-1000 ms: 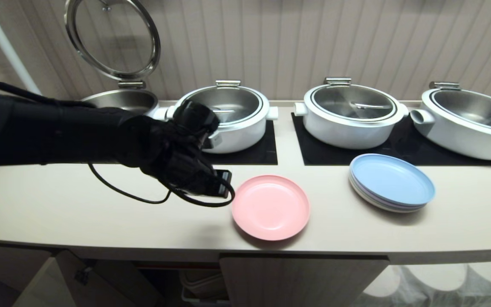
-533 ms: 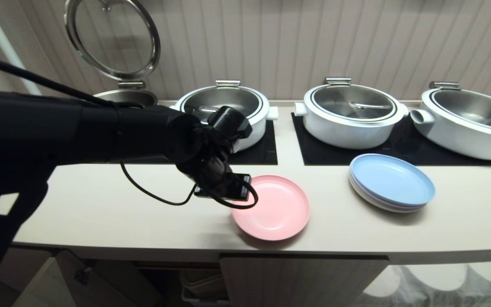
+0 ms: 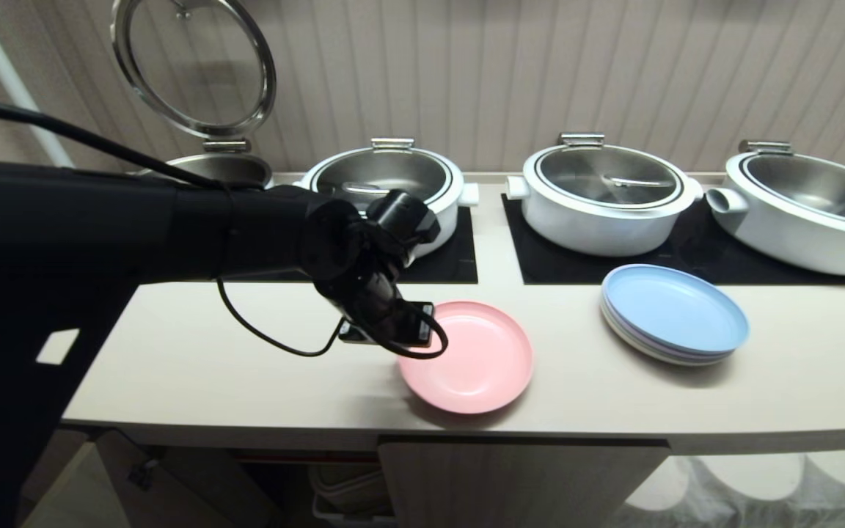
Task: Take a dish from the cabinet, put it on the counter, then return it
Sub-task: Pick up the plate from the table
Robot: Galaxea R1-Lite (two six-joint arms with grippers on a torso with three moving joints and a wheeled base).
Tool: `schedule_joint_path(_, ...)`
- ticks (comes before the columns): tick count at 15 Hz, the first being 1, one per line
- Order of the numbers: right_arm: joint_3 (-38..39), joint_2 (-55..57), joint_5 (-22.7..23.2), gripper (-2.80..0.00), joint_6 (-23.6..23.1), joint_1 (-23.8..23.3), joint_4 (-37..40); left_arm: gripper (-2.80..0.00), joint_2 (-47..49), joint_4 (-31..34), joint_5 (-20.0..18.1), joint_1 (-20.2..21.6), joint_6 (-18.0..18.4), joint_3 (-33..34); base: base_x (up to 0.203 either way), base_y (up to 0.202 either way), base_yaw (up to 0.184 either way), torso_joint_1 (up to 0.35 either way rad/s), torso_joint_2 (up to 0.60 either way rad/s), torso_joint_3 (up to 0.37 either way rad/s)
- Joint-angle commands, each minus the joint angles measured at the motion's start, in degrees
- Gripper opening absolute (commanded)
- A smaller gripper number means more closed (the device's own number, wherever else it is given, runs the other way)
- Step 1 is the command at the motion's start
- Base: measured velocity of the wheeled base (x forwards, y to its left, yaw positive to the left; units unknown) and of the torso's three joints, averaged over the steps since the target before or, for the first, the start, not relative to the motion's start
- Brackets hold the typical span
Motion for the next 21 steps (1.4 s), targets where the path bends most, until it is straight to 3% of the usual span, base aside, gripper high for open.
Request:
schedule_joint_path(1,0.0,0.0,-0.02,-2.8,0.0,-0.01,-0.02,-2.8,0.0,-0.21,0.12,-0.01,-0.83,-0.05,0.0,0.0,0.0,0.0,0.0,0.0)
schedule_joint_path(2,0.0,0.0,-0.02,-2.8,0.0,0.02,-0.02,0.0,-0.03,-0.74,0.1,0.02,-1.32,-0.05,0.0,0.0,0.0,0.0,0.0,0.0)
schedule_joint_path(16,0.0,0.0,-0.02,-2.8,0.0,0.02,-0.02,0.0,4.76,-1.52,0.22,2.27,-1.38,-1.36,0.0,0.0,0.0,0.0,0.0,0.0)
schedule_joint_path(21,0.0,0.0,-0.02,-2.8,0.0,0.02,-0.02,0.0,7.61,-1.61,2.67,2.36,-1.31,-2.77,0.0,0.0,0.0,0.0,0.0,0.0)
